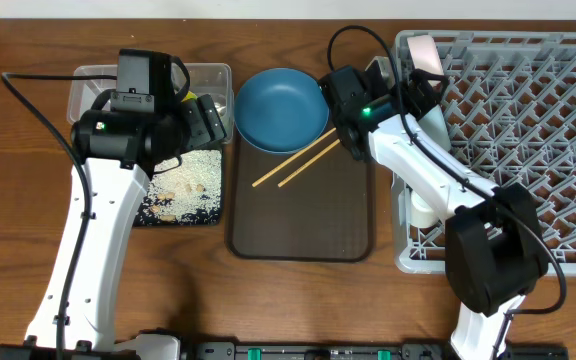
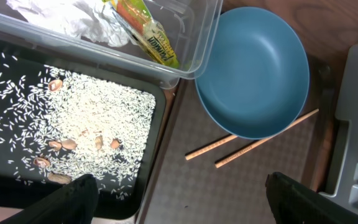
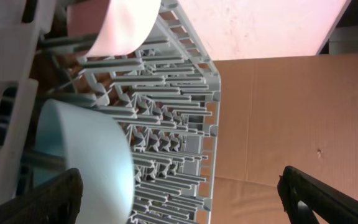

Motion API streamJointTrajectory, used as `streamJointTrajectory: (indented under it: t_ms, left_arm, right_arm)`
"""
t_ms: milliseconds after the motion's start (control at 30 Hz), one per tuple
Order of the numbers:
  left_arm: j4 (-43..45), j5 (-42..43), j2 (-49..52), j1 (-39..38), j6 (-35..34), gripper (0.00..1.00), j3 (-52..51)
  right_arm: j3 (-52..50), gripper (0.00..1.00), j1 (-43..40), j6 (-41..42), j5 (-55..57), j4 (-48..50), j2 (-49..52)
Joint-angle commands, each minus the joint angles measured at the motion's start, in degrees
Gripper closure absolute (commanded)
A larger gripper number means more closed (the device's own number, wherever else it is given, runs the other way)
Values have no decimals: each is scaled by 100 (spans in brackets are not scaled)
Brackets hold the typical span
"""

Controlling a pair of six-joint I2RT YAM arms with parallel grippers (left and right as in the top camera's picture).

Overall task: Sort waste into correct bins and load items into the dishwasher rack
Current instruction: 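Carry the light-blue bowl with the right gripper into the rack, then reach the right gripper to the blue plate and grasp its rim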

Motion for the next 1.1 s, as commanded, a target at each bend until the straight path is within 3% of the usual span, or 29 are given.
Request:
streamJointTrajectory:
  t_ms: [0, 200, 267, 400, 500, 633, 733, 867, 1067]
  left_arm:
    - [-17, -50, 20, 24, 35, 11, -17]
    - [-17, -50, 20, 24, 35, 11, -17]
    - [-17, -50, 20, 24, 33, 11, -17]
    - [-17, -50, 20, 24, 35, 11, -17]
    - [-17, -50, 20, 24, 35, 11, -17]
    - [-17, -50, 20, 24, 35, 11, -17]
    - [-17, -50, 20, 24, 35, 11, -17]
    - [-17, -50, 20, 24, 35, 11, -17]
    - [-17, -50, 20, 24, 35, 11, -17]
  right_arm:
    - [68, 1, 35, 55, 94, 131, -496]
    - [107, 3, 20, -39, -623, 1005, -1137]
    - [107, 5, 22, 55, -1543, 1113, -1353]
    - [105, 8, -63, 1635, -4542, 1128, -1493]
    - [105, 1, -162, 2594, -5700, 1113, -1294]
    - [103, 1, -219, 2833, -7313, 852, -1143]
    - [87, 2, -223, 2835, -7785, 837, -1113]
    - [160, 13, -190, 3195, -7519, 833, -1113]
    - [990, 14, -216, 3606, -7029, 214, -977]
